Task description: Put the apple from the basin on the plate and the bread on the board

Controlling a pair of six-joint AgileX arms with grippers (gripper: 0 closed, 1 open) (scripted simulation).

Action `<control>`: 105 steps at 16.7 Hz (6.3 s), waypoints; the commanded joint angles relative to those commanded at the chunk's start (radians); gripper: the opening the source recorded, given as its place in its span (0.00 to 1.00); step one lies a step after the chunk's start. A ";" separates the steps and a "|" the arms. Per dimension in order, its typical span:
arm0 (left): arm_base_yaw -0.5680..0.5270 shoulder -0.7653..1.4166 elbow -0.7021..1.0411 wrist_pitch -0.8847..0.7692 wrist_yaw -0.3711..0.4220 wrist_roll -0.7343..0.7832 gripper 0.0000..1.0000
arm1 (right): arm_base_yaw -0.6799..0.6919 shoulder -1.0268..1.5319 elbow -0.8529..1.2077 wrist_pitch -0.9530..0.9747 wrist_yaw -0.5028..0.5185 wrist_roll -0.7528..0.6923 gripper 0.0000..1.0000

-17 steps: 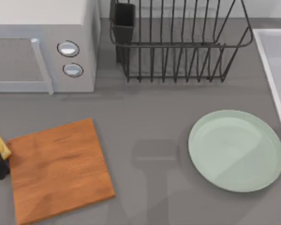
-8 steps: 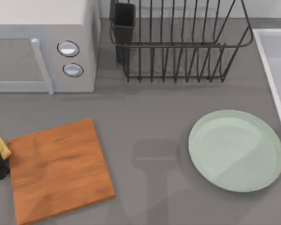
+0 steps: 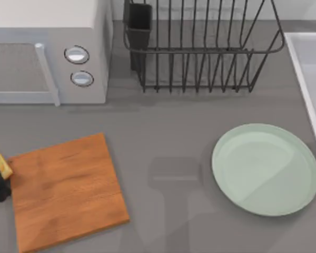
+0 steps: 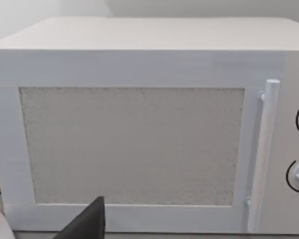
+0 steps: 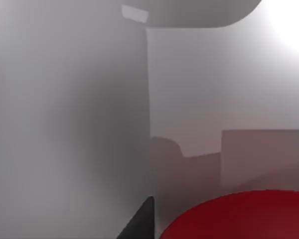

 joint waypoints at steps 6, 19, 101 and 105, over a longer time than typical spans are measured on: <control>0.000 0.000 0.000 0.000 0.000 0.000 1.00 | 0.001 -0.079 0.018 -0.049 -0.014 0.008 0.00; 0.000 0.000 0.000 0.000 0.000 0.000 1.00 | 0.000 -0.288 0.141 -0.382 -0.016 0.005 0.00; 0.000 0.000 0.000 0.000 0.000 0.000 1.00 | 0.317 -2.248 -1.166 0.421 -0.004 0.297 1.00; 0.000 0.000 0.000 0.000 0.000 0.000 1.00 | 0.297 -2.321 -1.234 0.484 -0.004 0.276 1.00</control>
